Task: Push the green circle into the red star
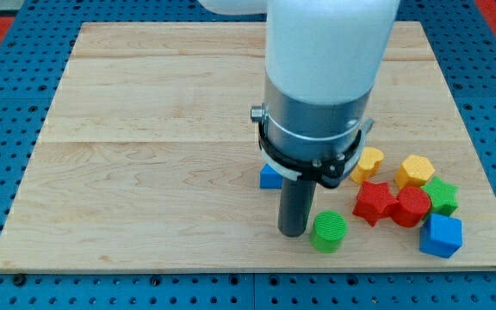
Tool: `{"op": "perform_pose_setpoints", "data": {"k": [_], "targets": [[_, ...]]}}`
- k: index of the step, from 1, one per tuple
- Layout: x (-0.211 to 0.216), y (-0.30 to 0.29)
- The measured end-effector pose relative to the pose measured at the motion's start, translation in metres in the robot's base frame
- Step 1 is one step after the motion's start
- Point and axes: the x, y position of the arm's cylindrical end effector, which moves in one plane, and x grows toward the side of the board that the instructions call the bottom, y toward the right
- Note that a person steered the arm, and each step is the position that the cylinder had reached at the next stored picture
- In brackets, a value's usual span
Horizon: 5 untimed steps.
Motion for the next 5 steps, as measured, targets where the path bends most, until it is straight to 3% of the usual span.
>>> {"op": "perform_pose_setpoints", "data": {"k": [3, 5], "targets": [[0.027, 0.0], [0.025, 0.059]]}}
